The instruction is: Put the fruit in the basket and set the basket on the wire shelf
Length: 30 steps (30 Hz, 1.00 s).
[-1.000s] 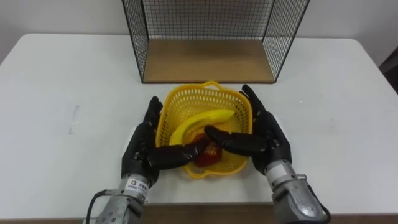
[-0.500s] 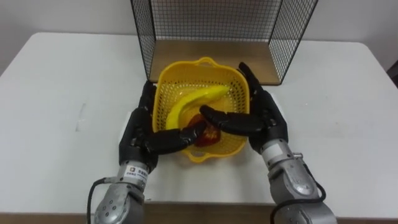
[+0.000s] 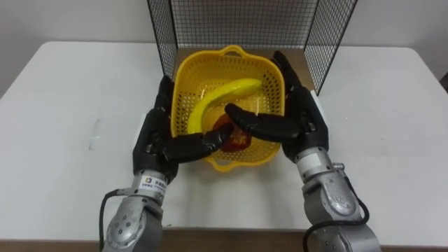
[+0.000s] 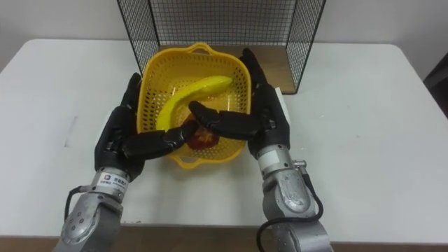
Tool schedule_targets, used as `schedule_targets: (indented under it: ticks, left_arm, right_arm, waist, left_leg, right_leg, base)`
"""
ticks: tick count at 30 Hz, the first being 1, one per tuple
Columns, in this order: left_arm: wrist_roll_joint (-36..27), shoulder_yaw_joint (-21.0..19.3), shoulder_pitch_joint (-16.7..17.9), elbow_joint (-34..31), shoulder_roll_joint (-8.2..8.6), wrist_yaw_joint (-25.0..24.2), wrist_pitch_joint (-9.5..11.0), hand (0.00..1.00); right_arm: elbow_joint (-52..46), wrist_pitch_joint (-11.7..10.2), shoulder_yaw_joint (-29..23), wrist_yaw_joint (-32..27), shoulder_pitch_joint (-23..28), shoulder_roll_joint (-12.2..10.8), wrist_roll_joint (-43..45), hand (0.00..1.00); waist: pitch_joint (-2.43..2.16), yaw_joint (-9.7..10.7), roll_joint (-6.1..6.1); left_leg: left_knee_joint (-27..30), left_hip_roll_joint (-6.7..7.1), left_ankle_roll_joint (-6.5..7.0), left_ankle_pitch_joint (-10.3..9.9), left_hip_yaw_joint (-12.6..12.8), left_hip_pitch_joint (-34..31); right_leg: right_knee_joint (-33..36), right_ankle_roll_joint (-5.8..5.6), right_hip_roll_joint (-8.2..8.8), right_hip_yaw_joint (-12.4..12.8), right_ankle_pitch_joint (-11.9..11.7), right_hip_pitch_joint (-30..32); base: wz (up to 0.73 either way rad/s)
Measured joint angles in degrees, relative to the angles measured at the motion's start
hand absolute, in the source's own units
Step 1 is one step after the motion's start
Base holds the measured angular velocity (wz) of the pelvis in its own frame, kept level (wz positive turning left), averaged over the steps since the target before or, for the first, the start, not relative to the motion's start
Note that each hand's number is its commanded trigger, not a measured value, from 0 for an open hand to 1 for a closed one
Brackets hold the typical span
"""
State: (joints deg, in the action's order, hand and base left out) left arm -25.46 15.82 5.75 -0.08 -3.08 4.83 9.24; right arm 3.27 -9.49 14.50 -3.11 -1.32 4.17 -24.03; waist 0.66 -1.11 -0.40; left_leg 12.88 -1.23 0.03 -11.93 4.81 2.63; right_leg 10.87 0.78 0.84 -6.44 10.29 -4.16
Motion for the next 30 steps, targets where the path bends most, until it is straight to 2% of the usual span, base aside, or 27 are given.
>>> schedule_targets:
  ticks: [10, 13, 16, 17, 18, 19, 20, 21, 22, 23, 24, 25, 26, 27, 28, 29, 30]
  left_arm:
    - [-0.1, 0.1, 0.0, -0.8, 0.00, 0.1, 0.1, 0.00]
    - [-0.2, 0.2, 0.0, -1.6, 0.03, 0.1, 1.4, 0.00]
    - [-0.1, 0.2, 0.0, -1.6, 0.16, 0.3, 2.5, 0.00]
    - [-0.1, 0.1, 0.0, -1.5, 0.05, 0.3, 2.9, 0.00]
    - [-0.1, 0.2, 0.1, -1.4, -0.11, 0.3, 2.9, 0.00]
    - [-0.1, 0.2, 0.2, -1.4, -0.10, 0.3, 2.9, 0.00]
    - [-0.3, 0.1, 0.2, -1.4, -0.07, 0.3, 2.9, 0.00]
    - [-0.3, 0.1, 0.2, -1.4, -0.22, 0.3, 3.3, 0.00]
    - [-0.3, 0.1, 0.2, -1.4, -0.35, 0.3, 3.5, 0.00]
    - [-0.3, 0.1, 0.3, -1.3, -0.52, 0.3, 3.6, 0.00]
    - [-0.2, 0.1, 0.4, -1.3, -0.50, 0.2, 3.7, 0.00]
    - [-0.3, 0.1, 0.4, -1.2, -0.48, 0.2, 3.7, 0.00]
    - [-0.2, 0.5, 0.4, -1.3, -0.30, 0.1, 3.9, 0.00]
    - [-0.2, 0.8, 0.4, -1.3, -0.04, 0.1, 4.0, 0.00]
    - [-0.1, 1.0, 0.4, -1.2, -0.09, 0.1, 4.0, 0.00]
    - [0.2, 1.0, 0.6, -1.2, -0.39, 0.1, 4.0, 0.00]
    - [0.3, 0.7, 0.1, -1.2, -0.78, 0.1, 4.0, 0.00]
  right_arm:
    - [-0.5, -0.2, 0.0, -0.5, 0.0, -0.2, -0.1, 0.00]
    - [-0.8, -1.4, 0.3, -0.5, -0.2, -0.3, -0.3, 0.00]
    - [-0.7, -2.5, 0.4, -0.5, -0.1, -0.7, -0.7, 0.00]
    - [-0.6, -3.0, 0.3, -0.4, 0.0, -0.9, -0.7, 0.00]
    - [-0.6, -3.1, 0.3, -0.3, 0.3, -1.0, -0.7, 0.00]
    - [-0.6, -3.2, 0.4, -0.1, 0.4, -0.9, -0.6, 0.00]
    - [-0.6, -3.1, 0.4, 0.1, 0.7, -0.9, -0.7, 0.00]
    - [-0.6, -3.1, 0.6, 0.3, 0.8, -0.9, -0.8, 0.00]
    - [-0.6, -3.1, 0.6, 0.3, 0.9, -1.0, -0.9, 0.00]
    - [-0.5, -3.1, 0.6, 0.3, 0.9, -1.0, -0.8, 0.00]
    - [-0.5, -3.2, 0.6, 0.4, 0.8, -1.0, -0.7, 0.00]
    - [-0.5, -3.2, 0.6, 0.4, 0.8, -1.0, -0.8, 0.00]
    - [-0.4, -3.3, 0.3, 0.3, 0.6, -0.9, -1.3, 0.00]
    - [-0.2, -3.3, 0.2, 0.2, 0.5, -0.7, -2.0, 0.00]
    - [-0.1, -3.3, 0.2, 0.2, 0.5, -0.6, -2.4, 0.00]
    - [0.6, -3.1, 0.5, 0.2, 0.5, -0.6, -2.5, 0.00]
    - [0.7, -3.2, 0.6, 0.2, 0.4, -0.9, -2.5, 0.00]
  waist:
    - [0.43, 0.8, -0.76]
    - [0.51, -0.1, -0.87]
    - [0.63, -0.6, -1.07]
    - [0.72, -0.7, -1.20]
    - [0.84, -0.8, -1.27]
    - [0.96, -0.8, -0.98]
    - [1.08, -1.0, -0.33]
    - [1.11, -1.1, 0.01]
    - [1.15, -1.3, -0.01]
    - [1.11, -1.2, -0.11]
    - [0.76, -1.4, -0.66]
    - [0.74, -1.5, -0.86]
    - [0.73, -1.5, -0.89]
    - [0.39, -1.6, -0.23]
    - [0.19, -1.8, 0.21]
    - [-0.09, -2.5, 0.25]
    - [-0.17, -2.0, -0.30]
  left_leg:
    - [1.0, -0.07, -0.02, -0.1, 0.2, -0.6]
    - [3.8, -0.52, -0.14, -0.8, 1.3, -1.1]
    - [13.3, -2.07, -0.98, -4.1, 1.3, -3.6]
    - [19.0, -2.92, -1.12, -5.1, 1.2, -5.7]
    - [25.5, -3.82, -1.14, -5.1, 1.2, -8.2]
    - [28.4, -4.51, -1.15, -5.1, 1.0, -9.2]
    - [33.2, -5.93, -1.16, -5.0, 0.6, -10.8]
    - [36.1, -6.55, -1.31, -4.8, -0.7, -11.6]
    - [37.0, -6.80, -1.68, -4.3, -0.8, -12.1]
    - [38.9, -7.10, -1.72, -2.7, -0.9, -13.5]
    - [38.9, -6.25, -1.99, -1.9, -1.3, -15.1]
    - [36.5, -5.29, -2.04, -2.5, -1.5, -15.4]
    - [29.6, -3.78, -2.03, -3.2, -1.7, -16.8]
    - [21.5, -2.76, -2.20, -2.3, -1.7, -17.8]
    - [17.8, -2.32, -1.74, -0.2, -1.7, -18.3]
    - [14.8, -1.44, -1.15, 4.9, -2.0, -17.6]
    - [12.7, -0.12, -0.05, 5.7, -2.0, -16.0]
  right_leg:
    - [0.1, -0.01, -0.08, 0.3, 0.1, 0.4]
    - [2.9, 0.15, -0.20, 1.5, 0.9, 1.3]
    - [8.2, 0.76, -0.73, 1.1, 4.1, 2.3]
    - [10.7, 1.25, -1.08, 0.9, 5.8, 3.0]
    - [12.9, 1.68, -1.48, 0.8, 7.3, 3.2]
    - [13.6, 1.86, -1.97, 0.9, 8.0, 3.1]
    - [15.1, 2.62, -2.59, 0.9, 9.1, 3.1]
    - [16.4, 3.16, -3.46, 1.3, 10.0, 3.1]
    - [17.0, 3.26, -3.78, 1.7, 10.3, 3.2]
    - [17.1, 3.82, -3.93, 2.0, 10.2, 3.0]
    - [17.1, 4.37, -3.46, 2.5, 10.0, 2.9]
    - [17.0, 4.29, -3.09, 2.6, 9.8, 3.1]
    - [16.8, 3.83, -2.60, 2.9, 9.3, 4.0]
    - [16.9, 3.73, -2.52, 3.1, 9.2, 4.6]
    - [17.0, 3.73, -2.47, 3.0, 9.2, 4.8]
    - [17.0, 3.52, -2.09, 3.7, 9.4, 4.7]
    - [16.6, 2.92, -1.08, 3.0, 9.8, 4.4]
  base:
    - [0.00]
    - [-0.21]
    - [-0.12]
    - [0.00]
    - [0.00]
    - [-0.03]
    - [-0.11]
    - [-0.14]
    - [-0.11]
    - [-0.09]
    - [-0.06]
    - [-0.08]
    - [-0.15]
    - [-0.20]
    - [-0.41]
    - [-0.19]
    - [-0.06]
